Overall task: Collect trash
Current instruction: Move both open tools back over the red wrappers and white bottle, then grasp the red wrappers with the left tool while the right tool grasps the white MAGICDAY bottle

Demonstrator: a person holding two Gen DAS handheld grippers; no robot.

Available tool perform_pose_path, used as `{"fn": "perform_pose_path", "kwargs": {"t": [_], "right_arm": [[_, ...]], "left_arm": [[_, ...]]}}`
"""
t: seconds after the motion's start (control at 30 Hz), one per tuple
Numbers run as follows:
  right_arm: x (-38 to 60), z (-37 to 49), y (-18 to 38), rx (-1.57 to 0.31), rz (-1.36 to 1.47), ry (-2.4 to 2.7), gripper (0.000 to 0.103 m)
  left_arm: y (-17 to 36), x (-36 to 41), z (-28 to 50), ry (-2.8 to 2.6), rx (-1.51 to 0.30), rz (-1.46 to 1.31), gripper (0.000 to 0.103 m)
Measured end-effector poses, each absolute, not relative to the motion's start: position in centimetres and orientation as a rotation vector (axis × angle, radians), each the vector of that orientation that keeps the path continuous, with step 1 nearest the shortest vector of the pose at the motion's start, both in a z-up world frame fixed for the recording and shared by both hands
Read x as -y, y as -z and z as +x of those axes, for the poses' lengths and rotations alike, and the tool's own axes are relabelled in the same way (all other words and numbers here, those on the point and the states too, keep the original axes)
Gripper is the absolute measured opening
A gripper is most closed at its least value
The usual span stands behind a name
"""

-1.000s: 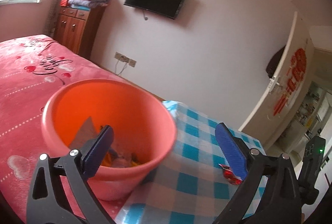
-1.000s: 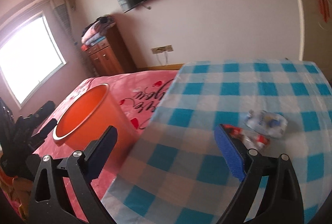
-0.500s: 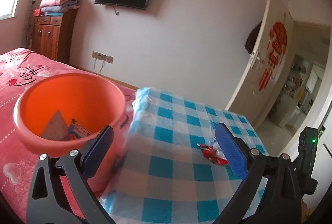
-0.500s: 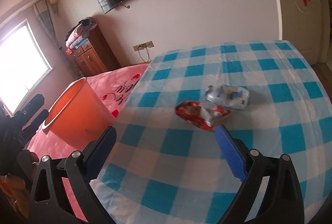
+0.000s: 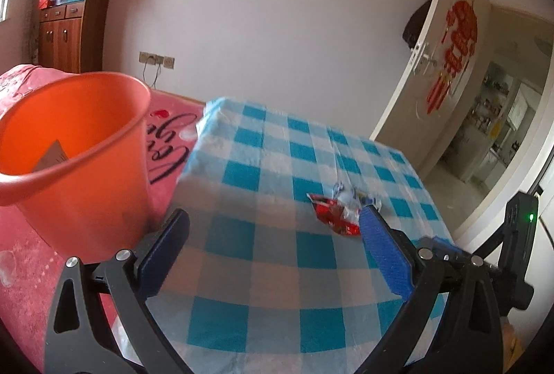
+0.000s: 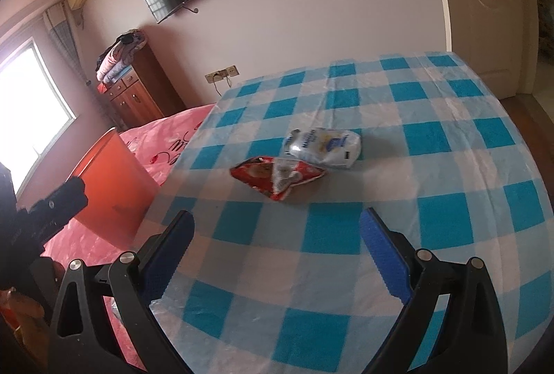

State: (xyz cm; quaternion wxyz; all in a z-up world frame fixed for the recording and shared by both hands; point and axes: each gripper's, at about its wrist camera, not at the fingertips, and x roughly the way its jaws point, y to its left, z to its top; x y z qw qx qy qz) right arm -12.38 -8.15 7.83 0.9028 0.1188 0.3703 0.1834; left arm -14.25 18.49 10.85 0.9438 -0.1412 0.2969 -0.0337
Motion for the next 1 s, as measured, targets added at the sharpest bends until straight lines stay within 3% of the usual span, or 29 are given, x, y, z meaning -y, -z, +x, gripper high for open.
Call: {"fn": "perform_pose_path", "kwargs": {"t": [0.53, 1.0], "right_arm": [[13.4, -9.5, -7.0, -0.744, 0.154, -0.296, 0.095], [14.6, -7.3, -5.6, -0.767, 0.145, -0.294, 0.095]], "left_arm": [[-5.7, -10.7, -7.9, 0.261, -0.783, -0.374, 0.099], [-2.7, -9.7, -1.4, 0.273, -0.848, -0.553, 0.099]]}}
